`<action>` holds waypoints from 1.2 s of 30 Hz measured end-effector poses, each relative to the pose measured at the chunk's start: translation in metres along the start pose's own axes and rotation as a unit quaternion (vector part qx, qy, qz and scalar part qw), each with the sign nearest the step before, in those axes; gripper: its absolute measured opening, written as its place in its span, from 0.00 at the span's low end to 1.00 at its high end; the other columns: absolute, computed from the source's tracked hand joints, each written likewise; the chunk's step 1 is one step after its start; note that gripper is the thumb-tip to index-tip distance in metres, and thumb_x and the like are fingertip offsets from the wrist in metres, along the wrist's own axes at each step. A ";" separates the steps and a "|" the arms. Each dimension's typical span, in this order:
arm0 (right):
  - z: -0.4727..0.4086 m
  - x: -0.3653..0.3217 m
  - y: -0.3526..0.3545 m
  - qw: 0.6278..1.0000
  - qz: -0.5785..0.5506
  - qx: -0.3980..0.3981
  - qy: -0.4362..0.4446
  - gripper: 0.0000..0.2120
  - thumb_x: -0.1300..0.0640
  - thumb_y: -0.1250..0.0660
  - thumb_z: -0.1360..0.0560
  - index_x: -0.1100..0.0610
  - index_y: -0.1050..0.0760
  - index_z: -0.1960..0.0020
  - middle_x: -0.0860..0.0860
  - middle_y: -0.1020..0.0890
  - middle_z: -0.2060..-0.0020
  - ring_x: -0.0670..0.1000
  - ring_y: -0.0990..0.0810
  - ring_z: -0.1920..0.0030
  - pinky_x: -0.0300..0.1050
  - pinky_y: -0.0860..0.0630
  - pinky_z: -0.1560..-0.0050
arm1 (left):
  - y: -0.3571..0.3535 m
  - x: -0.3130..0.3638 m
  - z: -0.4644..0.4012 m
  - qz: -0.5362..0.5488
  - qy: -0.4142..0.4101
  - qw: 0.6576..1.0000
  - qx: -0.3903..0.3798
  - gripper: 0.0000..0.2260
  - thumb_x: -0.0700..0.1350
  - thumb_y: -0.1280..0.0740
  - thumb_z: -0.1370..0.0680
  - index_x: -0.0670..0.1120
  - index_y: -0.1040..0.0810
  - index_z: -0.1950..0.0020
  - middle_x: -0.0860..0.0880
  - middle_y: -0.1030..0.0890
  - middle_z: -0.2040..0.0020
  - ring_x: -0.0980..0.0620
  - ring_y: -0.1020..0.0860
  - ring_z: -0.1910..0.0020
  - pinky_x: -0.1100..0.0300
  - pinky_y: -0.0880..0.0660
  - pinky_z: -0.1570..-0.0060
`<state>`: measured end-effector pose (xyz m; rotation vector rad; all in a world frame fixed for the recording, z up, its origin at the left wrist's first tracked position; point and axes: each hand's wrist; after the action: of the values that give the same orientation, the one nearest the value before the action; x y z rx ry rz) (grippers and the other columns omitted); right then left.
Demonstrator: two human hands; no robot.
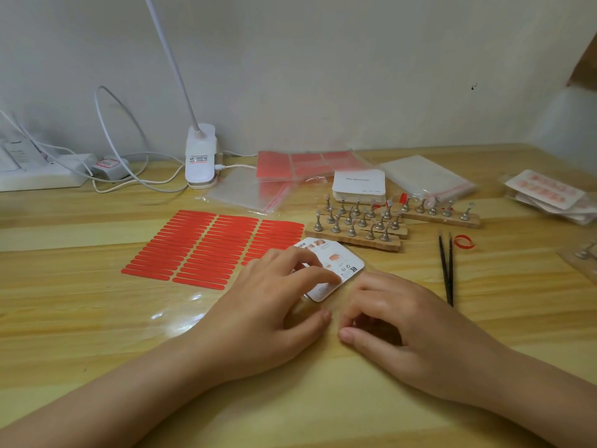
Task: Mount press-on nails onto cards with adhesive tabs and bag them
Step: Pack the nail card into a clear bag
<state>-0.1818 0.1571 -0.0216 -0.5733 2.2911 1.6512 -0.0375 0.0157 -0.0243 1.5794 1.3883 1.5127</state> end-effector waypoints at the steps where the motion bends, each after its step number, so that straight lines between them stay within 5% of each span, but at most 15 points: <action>1: 0.000 0.000 -0.001 1.000 0.008 0.002 0.002 0.08 0.49 0.38 0.26 0.51 0.24 0.58 0.42 0.26 0.62 0.38 0.30 0.60 0.30 0.35 0.56 | 0.000 0.000 0.000 -0.001 0.001 1.000 0.000 0.20 0.60 0.45 0.27 0.58 0.27 0.39 0.60 0.31 0.43 0.58 0.33 0.45 0.59 0.37 0.45; 9: -0.001 0.002 -0.003 1.000 0.025 -0.004 0.002 0.09 0.49 0.41 0.26 0.51 0.25 0.58 0.40 0.29 0.62 0.36 0.34 0.59 0.31 0.36 0.52 | 0.001 0.003 -0.004 -0.033 0.016 0.998 -0.044 0.25 0.64 0.52 0.29 0.66 0.36 0.32 0.61 0.34 0.41 0.62 0.37 0.44 0.61 0.41 0.44; 21: -0.003 0.001 0.008 0.996 0.061 -0.057 0.023 0.08 0.48 0.45 0.25 0.48 0.29 0.58 0.37 0.32 0.61 0.34 0.37 0.58 0.33 0.41 0.53 | 0.000 0.004 -0.005 -0.033 0.022 0.998 -0.049 0.25 0.65 0.53 0.30 0.69 0.35 0.34 0.63 0.36 0.42 0.64 0.38 0.44 0.61 0.42 0.43; 25: -0.001 0.007 0.026 0.991 0.054 -0.120 0.015 0.06 0.43 0.47 0.25 0.41 0.35 0.59 0.37 0.30 0.62 0.35 0.33 0.56 0.31 0.40 0.48 | 0.000 0.003 -0.005 -0.024 0.026 0.998 -0.043 0.25 0.64 0.52 0.31 0.69 0.34 0.35 0.64 0.36 0.43 0.64 0.38 0.44 0.62 0.42 0.43; 29: 0.001 0.017 0.053 0.991 -0.007 -0.130 -0.023 0.07 0.46 0.41 0.26 0.41 0.33 0.63 0.41 0.26 0.60 0.40 0.27 0.57 0.29 0.35 0.54 | 0.001 0.003 -0.005 -0.026 0.024 0.998 -0.047 0.25 0.64 0.53 0.31 0.70 0.34 0.35 0.65 0.37 0.43 0.65 0.39 0.43 0.64 0.43 0.44; 36: 0.003 0.046 0.092 0.996 -0.023 -0.052 -0.075 0.21 0.25 0.46 0.36 0.37 0.27 0.57 0.38 0.22 0.60 0.43 0.24 0.56 0.37 0.29 0.55 | 0.000 0.002 -0.003 -0.028 0.017 0.999 -0.040 0.24 0.62 0.52 0.29 0.67 0.33 0.34 0.63 0.35 0.40 0.63 0.38 0.42 0.71 0.46 0.42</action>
<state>-0.2655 0.1779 0.0355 -0.5011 2.0815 1.7366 -0.0401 0.0170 -0.0225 1.4620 1.3611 1.5483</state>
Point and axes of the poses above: each hand's wrist, its own z-axis away from the middle knuckle, its own y-axis out of the back of the hand, x = y × z
